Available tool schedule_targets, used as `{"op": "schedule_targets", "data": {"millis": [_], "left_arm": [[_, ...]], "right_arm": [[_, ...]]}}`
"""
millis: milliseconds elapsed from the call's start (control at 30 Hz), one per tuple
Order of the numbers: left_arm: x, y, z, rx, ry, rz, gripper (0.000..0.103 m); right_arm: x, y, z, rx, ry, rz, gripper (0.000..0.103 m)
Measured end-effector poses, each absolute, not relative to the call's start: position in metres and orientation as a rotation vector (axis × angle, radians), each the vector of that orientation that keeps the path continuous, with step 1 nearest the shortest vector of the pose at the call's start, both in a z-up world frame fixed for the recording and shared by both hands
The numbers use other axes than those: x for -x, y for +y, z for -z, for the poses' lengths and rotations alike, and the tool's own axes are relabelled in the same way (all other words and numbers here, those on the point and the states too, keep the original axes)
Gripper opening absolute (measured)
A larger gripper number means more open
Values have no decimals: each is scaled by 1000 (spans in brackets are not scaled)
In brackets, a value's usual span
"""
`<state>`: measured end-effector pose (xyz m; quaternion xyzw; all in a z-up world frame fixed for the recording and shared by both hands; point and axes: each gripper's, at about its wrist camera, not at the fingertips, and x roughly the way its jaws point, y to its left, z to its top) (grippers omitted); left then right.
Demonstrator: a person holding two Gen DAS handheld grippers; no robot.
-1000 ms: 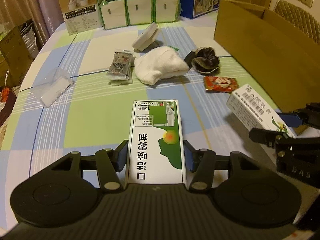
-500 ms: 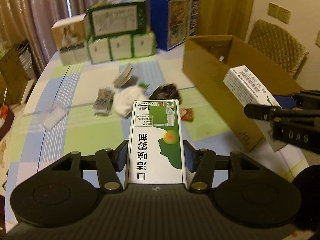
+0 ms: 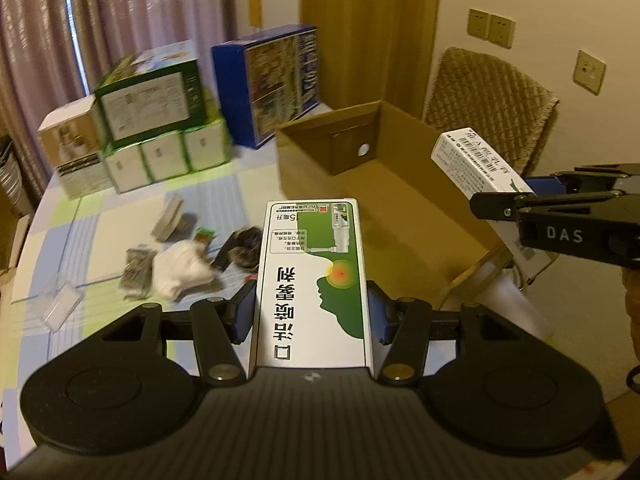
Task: Organize objects
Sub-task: 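Carry both boxes over the cardboard box with both tools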
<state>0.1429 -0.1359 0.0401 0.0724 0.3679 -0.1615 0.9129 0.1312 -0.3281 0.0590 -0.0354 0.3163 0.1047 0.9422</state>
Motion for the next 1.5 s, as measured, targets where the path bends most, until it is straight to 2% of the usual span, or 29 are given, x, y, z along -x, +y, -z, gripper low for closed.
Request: {"op": "schedule_targets", "data": {"millis": [1033,1167,1500], "left_arm": [[-263,-242,-18,-54,823,481,51],[-266,-240,-20,-46,803,485,59],[-251,-206,-33,-14,774,438,59]], "right_arm": [[-215,-418,-27,-4,753,-104,35],[-215,-418,-24,-7,761,-106,35],[-220,-401,-21,-6,767,-135,35]]}}
